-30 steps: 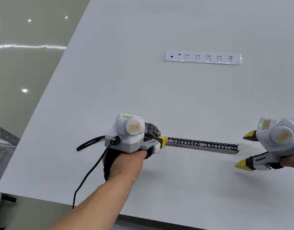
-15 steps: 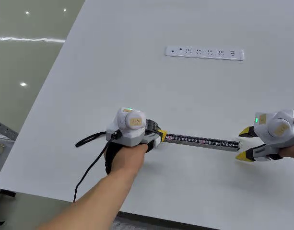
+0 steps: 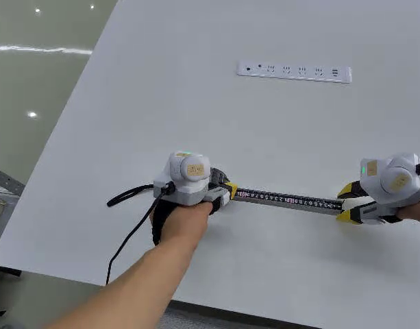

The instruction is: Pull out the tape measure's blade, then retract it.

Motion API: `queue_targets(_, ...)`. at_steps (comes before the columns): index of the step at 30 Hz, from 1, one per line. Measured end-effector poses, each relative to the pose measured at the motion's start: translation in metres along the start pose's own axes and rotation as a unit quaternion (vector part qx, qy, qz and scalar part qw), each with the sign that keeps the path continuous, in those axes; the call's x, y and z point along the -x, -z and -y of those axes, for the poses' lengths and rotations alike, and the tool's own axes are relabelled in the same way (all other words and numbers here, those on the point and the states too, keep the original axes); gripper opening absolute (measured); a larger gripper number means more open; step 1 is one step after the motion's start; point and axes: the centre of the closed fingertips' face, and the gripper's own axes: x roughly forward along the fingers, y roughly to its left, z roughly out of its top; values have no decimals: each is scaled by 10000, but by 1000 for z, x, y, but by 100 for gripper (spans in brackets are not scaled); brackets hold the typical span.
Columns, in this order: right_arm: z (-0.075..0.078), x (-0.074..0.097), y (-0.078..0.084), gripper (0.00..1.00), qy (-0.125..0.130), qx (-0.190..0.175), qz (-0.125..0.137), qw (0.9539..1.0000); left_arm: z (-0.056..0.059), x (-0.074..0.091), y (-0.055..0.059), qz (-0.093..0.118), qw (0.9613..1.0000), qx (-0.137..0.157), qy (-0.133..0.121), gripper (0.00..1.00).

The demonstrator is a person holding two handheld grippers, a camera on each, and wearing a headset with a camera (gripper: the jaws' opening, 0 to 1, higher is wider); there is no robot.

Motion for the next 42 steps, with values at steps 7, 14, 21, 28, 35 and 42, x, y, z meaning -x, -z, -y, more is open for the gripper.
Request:
queue_targets(7, -1, -2, 1, 17, -39, 55, -28, 10000, 1, -1, 2, -31, 10000, 30, 34, 65)
queue_targets(14, 1, -3, 2, 14, 2, 96, -47, 9999, 0, -1, 2, -20, 10000, 27, 29, 62)
queue_targets(21, 1, -3, 2, 13, 1, 127, -63, 9999, 1, -1, 3, -17, 10000, 46, 26, 61)
queue_targets(28, 1, -3, 2, 13, 0, 176, -86, 9998, 0, -1, 3, -11, 10000, 80, 7, 61)
queue_targets(35, 1, -3, 2, 13, -11, 168, -88, 9998, 0, -1, 2, 1, 9998, 176, 68, 61)
queue_targets(42, 1, -3, 2, 13, -16, 184, -84, 9998, 0, -1, 2, -14, 9998, 198, 49, 61)
